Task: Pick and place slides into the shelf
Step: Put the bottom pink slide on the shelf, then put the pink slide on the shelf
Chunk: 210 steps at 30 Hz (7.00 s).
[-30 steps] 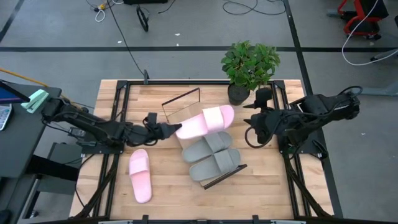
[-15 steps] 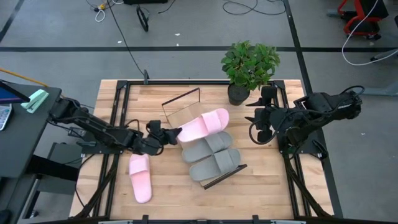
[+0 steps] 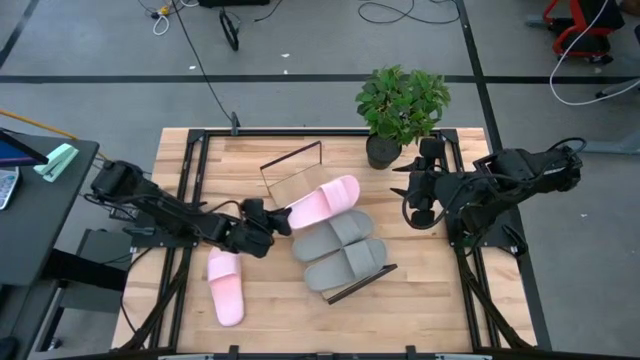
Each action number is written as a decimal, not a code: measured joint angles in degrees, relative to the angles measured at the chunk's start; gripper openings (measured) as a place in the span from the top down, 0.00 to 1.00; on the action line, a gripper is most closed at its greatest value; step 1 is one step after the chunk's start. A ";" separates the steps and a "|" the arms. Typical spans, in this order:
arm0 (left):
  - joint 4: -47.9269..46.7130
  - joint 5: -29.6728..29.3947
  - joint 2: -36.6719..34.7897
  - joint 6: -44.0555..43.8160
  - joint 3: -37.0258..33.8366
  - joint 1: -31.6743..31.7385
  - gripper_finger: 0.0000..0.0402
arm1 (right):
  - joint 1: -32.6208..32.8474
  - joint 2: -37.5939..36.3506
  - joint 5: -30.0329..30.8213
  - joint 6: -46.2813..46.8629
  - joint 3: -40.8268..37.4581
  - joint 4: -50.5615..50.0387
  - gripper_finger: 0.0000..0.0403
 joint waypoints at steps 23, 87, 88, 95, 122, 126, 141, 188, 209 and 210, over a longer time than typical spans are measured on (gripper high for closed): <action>0.61 3.06 6.61 -6.40 -0.02 -0.13 0.86 | 0.00 0.00 0.02 -0.04 0.00 0.92 0.50; -7.79 15.91 2.45 -6.22 -0.04 2.47 0.42 | 0.02 0.04 -1.44 -1.62 0.02 0.19 0.50; -9.78 15.93 1.28 -6.25 -0.02 2.28 0.42 | 0.02 0.04 -1.66 -1.62 0.02 0.09 0.50; -26.02 18.62 -10.66 -4.99 -0.07 0.06 0.43 | 0.01 0.04 -1.88 -1.62 0.02 -0.29 0.50; -61.00 68.09 -25.42 58.04 -4.13 20.19 0.48 | -0.02 3.93 -6.29 5.20 0.02 3.68 0.50; -60.01 72.46 -24.12 61.59 -4.39 24.27 0.48 | -0.02 5.21 -7.23 6.52 0.02 4.08 0.50; -54.71 80.07 -14.88 62.66 -4.05 28.54 0.48 | 0.00 7.90 -8.10 8.00 0.02 6.73 0.50; -65.76 65.41 -16.11 18.88 15.43 -9.96 0.64 | 0.00 7.89 -9.22 6.31 0.00 6.87 0.50; -66.65 52.71 -0.82 7.17 15.43 -28.15 0.69 | 0.00 7.87 -9.64 2.93 0.00 6.87 0.50; -66.68 52.61 -0.58 7.11 15.43 -28.56 0.69 | 0.00 7.87 -9.64 2.93 0.00 6.86 0.50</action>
